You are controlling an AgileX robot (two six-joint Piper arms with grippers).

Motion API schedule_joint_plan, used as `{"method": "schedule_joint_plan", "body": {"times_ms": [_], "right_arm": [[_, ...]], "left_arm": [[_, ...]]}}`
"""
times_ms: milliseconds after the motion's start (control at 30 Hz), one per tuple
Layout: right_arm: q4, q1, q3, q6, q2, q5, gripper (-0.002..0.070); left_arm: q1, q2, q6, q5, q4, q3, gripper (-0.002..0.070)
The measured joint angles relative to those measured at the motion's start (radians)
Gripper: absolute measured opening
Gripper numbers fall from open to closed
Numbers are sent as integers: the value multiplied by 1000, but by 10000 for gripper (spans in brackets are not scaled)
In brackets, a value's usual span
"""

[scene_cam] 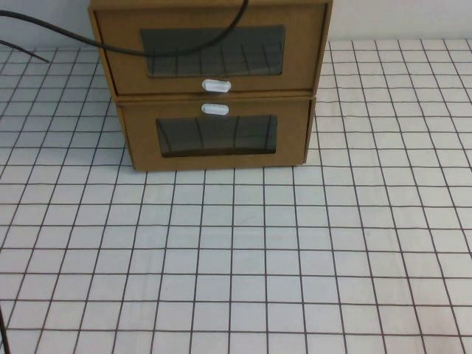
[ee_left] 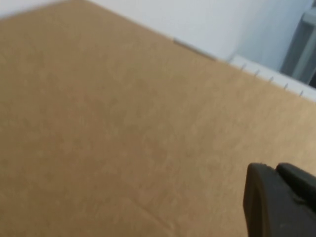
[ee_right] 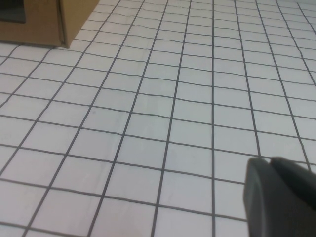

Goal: Open the shoe box
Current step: 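Pull the top drawer of the cardboard box fully open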

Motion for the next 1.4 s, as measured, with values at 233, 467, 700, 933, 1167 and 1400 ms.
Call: {"method": "schedule_joint_plan", "body": {"times_ms": [233, 467, 700, 933, 1167, 1400], "right_arm": [[0, 0, 0, 0, 0, -2, -13], [214, 0, 0, 0, 0, -202, -13], [608, 0, 0, 0, 0, -447, -13], [730, 0, -75, 20, 26, -279, -13], [607, 0, -375, 0, 354, 130, -13], [560, 0, -583, -196, 669, 354, -13]], "left_arm": [[-8, 45, -52, 18, 115, -9, -2], [-8, 45, -64, 30, 140, -13, -2], [-8, 43, -66, 35, 143, -15, -2], [-8, 43, -66, 35, 143, -18, -2], [-8, 43, -66, 35, 147, -18, -2], [-8, 43, -66, 35, 147, -18, -2]]}}
